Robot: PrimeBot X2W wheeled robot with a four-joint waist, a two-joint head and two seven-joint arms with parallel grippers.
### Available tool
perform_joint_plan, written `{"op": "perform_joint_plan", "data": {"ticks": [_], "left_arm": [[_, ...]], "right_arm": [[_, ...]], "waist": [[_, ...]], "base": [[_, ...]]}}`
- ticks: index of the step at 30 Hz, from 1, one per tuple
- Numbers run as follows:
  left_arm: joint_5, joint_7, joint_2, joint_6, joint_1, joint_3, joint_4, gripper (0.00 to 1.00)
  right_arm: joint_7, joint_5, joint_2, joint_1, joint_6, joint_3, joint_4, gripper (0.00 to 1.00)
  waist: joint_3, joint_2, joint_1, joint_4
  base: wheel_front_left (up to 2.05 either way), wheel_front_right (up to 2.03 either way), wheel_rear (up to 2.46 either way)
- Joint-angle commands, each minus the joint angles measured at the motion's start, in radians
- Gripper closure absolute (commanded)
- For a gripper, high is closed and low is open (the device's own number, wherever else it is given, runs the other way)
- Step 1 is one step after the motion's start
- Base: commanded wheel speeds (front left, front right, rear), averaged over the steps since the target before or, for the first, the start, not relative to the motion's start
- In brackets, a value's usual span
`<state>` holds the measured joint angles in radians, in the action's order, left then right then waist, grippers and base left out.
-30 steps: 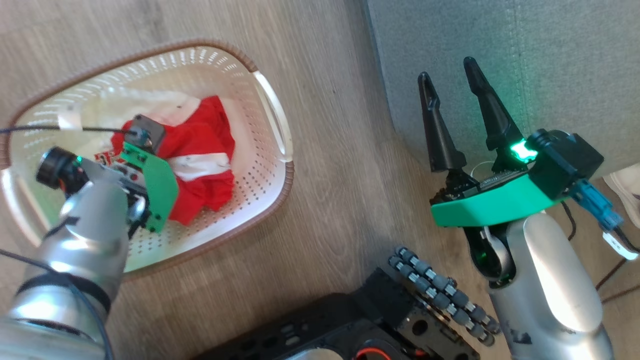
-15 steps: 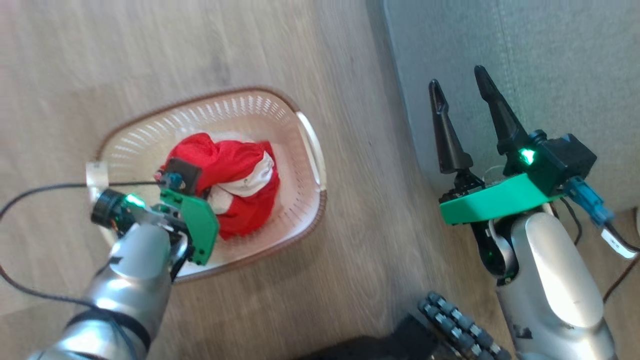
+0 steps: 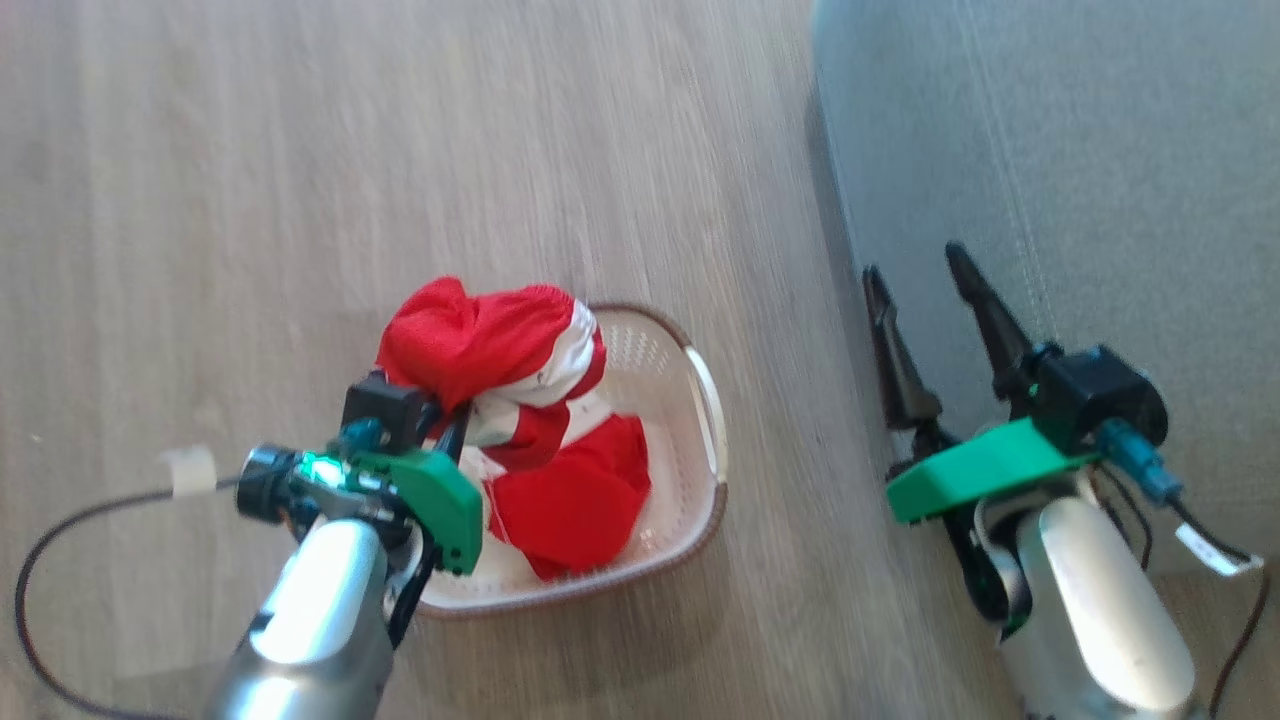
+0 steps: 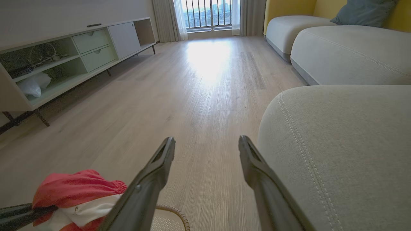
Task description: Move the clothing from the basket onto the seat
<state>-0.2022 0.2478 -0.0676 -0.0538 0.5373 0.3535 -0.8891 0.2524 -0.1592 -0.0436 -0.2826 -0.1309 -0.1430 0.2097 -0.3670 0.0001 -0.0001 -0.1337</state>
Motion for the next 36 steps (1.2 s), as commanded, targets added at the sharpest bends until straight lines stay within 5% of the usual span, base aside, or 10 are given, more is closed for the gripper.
{"op": "perform_joint_plan", "data": {"ticks": [1, 24, 36], "left_arm": [[-0.006, 0.014, -0.019, 0.019, -0.041, -0.053, 0.071, 1.00], [0.039, 0.014, 0.014, 0.043, -0.344, -0.293, 0.638, 1.00], [-0.053, 0.014, 0.017, 0.027, -0.343, -0.245, 0.737, 1.00]], "right_arm": [[0.009, -0.001, -0.007, 0.032, 0.000, -0.027, -0.016, 0.00], [0.009, 0.009, -0.007, 0.183, 0.000, -0.078, -0.031, 0.00], [0.009, 0.078, -0.007, 0.159, 0.000, -0.168, -0.061, 0.00]], "waist": [[0.113, -0.0001, 0.0001, 0.054], [0.329, -0.0001, 0.0001, 0.098], [0.332, -0.0001, 0.0001, 0.113]], "base": [[0.00, 0.00, 0.00], [0.00, 0.00, 0.00], [0.00, 0.00, 0.00]]}}
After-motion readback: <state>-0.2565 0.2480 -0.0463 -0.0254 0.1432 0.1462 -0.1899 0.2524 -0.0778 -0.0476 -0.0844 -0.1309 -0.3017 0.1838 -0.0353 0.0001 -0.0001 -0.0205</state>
